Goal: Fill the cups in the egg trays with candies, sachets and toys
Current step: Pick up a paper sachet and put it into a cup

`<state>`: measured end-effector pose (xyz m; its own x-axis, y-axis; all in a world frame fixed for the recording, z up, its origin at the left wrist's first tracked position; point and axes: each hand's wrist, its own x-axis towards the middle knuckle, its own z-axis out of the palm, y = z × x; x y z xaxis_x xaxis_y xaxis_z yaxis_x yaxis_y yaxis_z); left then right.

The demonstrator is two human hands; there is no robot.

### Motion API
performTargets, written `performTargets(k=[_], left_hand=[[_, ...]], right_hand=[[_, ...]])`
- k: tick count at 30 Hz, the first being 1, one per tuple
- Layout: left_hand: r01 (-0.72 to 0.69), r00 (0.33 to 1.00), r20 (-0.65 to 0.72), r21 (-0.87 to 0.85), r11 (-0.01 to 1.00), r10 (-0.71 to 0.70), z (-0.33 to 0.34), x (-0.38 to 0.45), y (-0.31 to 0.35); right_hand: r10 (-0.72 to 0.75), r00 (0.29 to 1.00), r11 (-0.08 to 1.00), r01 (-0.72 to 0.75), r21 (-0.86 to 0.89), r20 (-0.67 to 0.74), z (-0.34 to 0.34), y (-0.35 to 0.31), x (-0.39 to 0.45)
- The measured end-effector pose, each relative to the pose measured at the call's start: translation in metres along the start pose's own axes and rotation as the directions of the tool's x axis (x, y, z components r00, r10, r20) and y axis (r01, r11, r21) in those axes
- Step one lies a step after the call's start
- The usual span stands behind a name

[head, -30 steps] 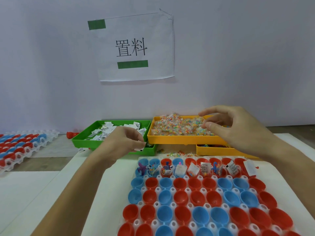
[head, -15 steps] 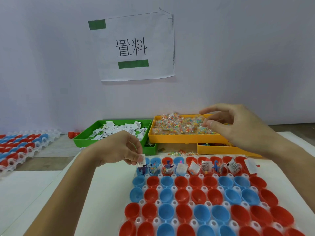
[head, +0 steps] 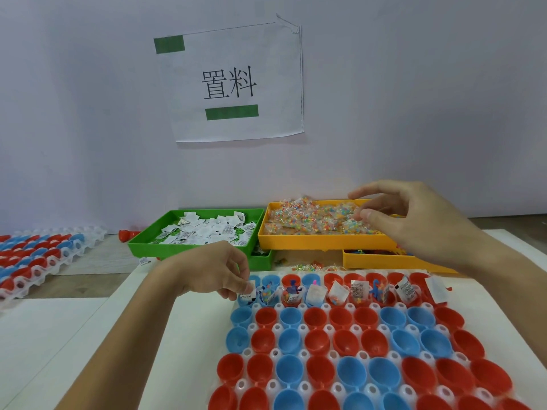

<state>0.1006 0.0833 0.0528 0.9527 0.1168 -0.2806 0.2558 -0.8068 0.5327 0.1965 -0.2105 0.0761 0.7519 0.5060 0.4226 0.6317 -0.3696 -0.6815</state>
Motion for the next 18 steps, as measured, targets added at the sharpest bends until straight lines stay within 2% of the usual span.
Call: performTargets(k=[5,13,18], left_hand=[[0.022,1.0,0.0,0.052,0.998,-0.023,0.0006,0.0016,-0.0027],[0.026,1.0,0.009,0.003,1.0,-0.026,-0.002,0.002,-0.006],[0.027,0.999,0.032,0.028,0.999,-0.028,-0.0038,0.0009,-0.006]], right_hand=[[0.003,1.0,1.0,-0.003,0.002,0.0,-0.0004,-0.0003,-0.0001],[0.013,1.0,1.0,-0.013,-0.011,0.006,-0.0014,0.0006,-0.0003],[0.018,1.0,1.0,-0.018,0.002,0.008,-0.0032,0.002,-0.0002]])
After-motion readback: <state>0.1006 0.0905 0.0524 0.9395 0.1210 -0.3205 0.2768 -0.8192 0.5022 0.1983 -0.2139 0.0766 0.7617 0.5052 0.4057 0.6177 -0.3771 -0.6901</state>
